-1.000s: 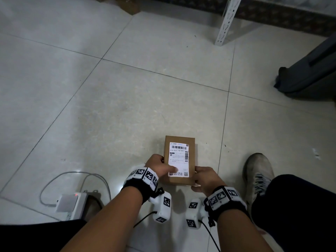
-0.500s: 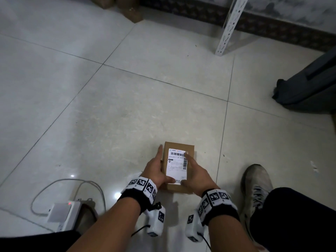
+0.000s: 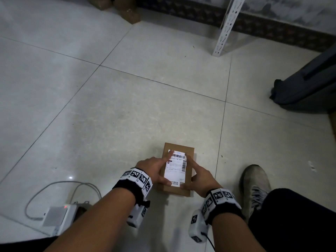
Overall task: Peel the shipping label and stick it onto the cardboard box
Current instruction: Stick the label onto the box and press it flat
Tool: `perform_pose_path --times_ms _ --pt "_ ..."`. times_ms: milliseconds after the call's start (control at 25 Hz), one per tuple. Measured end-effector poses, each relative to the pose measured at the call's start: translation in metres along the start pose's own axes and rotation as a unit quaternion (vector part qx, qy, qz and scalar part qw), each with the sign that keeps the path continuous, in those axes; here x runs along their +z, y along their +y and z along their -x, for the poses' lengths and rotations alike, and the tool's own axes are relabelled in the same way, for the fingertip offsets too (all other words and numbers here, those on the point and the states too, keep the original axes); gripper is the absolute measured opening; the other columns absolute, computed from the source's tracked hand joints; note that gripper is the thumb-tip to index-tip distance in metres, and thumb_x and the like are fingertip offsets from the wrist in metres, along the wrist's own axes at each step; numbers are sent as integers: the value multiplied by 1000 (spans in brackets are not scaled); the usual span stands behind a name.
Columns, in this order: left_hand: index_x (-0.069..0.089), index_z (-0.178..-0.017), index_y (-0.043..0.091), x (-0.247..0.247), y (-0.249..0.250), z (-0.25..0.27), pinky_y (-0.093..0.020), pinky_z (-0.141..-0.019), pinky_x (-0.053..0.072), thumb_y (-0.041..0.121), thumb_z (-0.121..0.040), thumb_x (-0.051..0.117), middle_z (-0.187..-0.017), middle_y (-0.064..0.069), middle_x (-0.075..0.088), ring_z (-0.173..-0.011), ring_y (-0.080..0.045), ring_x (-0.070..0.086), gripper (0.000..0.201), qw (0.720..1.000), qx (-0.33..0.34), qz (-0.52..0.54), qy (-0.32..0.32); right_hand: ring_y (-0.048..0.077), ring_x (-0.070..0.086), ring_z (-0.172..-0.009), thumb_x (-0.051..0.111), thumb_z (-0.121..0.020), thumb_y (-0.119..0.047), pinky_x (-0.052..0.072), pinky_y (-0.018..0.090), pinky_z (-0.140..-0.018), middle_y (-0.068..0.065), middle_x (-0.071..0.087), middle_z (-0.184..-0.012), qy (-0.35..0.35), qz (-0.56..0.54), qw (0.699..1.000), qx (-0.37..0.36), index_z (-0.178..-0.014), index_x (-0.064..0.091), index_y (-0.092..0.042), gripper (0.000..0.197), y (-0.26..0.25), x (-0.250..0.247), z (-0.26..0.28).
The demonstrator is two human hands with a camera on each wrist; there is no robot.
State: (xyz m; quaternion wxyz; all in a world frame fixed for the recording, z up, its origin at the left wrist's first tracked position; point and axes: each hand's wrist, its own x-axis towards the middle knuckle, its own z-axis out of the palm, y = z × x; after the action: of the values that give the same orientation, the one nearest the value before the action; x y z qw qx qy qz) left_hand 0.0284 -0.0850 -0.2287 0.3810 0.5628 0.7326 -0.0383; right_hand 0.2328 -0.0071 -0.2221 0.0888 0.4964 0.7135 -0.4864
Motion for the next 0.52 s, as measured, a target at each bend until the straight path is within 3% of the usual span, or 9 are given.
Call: perform_pose_path --times_ms 80,200,400,520 --pt "-17 -144 60 0 -3 4 -38 -87 55 71 -63 72 -118 -2 69 -103 -24 67 121 1000 0 -3 18 16 74 -78 86 -68 -20 62 39 -81 -1 75 -93 -4 -14 1000 9 -147 12 -66 117 6 0 -1" --pt "-16 -145 60 -3 -4 8 -36 -83 56 72 -65 71 -107 0 73 -94 -22 69 119 1000 -3 -20 11 15 75 -74 86 -68 -19 63 39 -78 0 76 -88 -2 -17 1000 8 -145 13 -68 117 8 1 -2" --pt "-14 -147 57 -5 2 5 -35 -85 54 63 -69 75 -110 -1 71 -98 -23 68 119 999 -13 -32 3 19 75 -73 86 -68 -14 63 39 -79 1 76 -85 -3 -28 1000 5 -145 16 -67 117 7 2 -1" --pt "-15 -145 61 -8 -1 5 -35 -90 54 55 -70 79 -118 -1 70 -104 -23 67 120 999 -12 18 -26 27 76 -79 81 -74 -4 63 39 -80 6 78 -86 -18 -57 998 15 -148 21 -62 111 8 0 -3"
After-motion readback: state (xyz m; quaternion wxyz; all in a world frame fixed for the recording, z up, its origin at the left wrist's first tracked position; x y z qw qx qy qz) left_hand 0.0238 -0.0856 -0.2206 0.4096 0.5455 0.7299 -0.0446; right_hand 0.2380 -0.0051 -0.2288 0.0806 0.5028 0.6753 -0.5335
